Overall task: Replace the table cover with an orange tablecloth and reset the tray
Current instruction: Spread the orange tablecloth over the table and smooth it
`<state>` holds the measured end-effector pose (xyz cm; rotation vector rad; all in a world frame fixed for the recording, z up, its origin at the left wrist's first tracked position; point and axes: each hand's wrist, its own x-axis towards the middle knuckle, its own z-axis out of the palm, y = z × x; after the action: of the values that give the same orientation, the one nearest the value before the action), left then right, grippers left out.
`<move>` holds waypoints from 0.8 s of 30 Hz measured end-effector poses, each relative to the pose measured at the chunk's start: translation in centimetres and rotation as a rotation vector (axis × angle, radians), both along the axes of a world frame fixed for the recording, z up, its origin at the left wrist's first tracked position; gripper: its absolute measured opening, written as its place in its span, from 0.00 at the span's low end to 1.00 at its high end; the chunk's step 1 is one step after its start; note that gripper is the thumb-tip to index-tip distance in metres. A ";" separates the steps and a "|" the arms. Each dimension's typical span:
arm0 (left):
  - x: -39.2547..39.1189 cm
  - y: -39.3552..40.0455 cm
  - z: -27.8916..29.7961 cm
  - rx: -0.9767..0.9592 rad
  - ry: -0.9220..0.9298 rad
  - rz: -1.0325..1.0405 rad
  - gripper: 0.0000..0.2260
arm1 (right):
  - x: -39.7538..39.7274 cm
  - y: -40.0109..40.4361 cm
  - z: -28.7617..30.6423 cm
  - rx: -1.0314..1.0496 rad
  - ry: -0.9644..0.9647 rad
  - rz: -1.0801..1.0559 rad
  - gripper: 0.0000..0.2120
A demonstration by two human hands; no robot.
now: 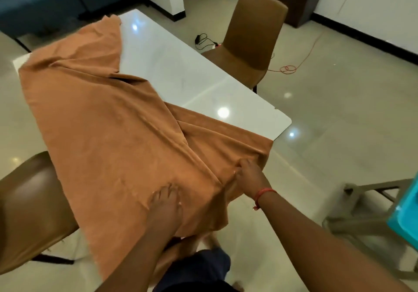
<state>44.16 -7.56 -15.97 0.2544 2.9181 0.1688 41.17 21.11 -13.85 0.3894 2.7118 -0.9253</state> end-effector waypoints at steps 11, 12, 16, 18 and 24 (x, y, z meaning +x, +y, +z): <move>-10.6 16.1 1.1 0.194 0.021 -0.272 0.20 | -11.4 10.2 -1.8 0.299 -0.178 0.167 0.22; -11.7 17.3 1.5 0.217 0.011 -0.252 0.18 | -11.5 10.3 -1.5 0.224 -0.228 0.213 0.19; -15.4 21.7 2.0 0.277 -0.053 -0.051 0.15 | -13.6 12.8 -0.3 -0.141 -0.390 0.342 0.03; -17.2 23.9 2.6 0.321 -0.066 0.104 0.15 | -15.1 15.1 1.3 -0.337 -0.352 0.303 0.06; -22.5 32.8 4.8 0.500 -0.233 0.554 0.21 | -18.7 21.3 4.6 -0.797 -0.466 0.475 0.09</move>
<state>21.64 25.27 -11.13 -0.4782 2.5895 0.9412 22.45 42.38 -9.22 -0.1793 1.7141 -1.4218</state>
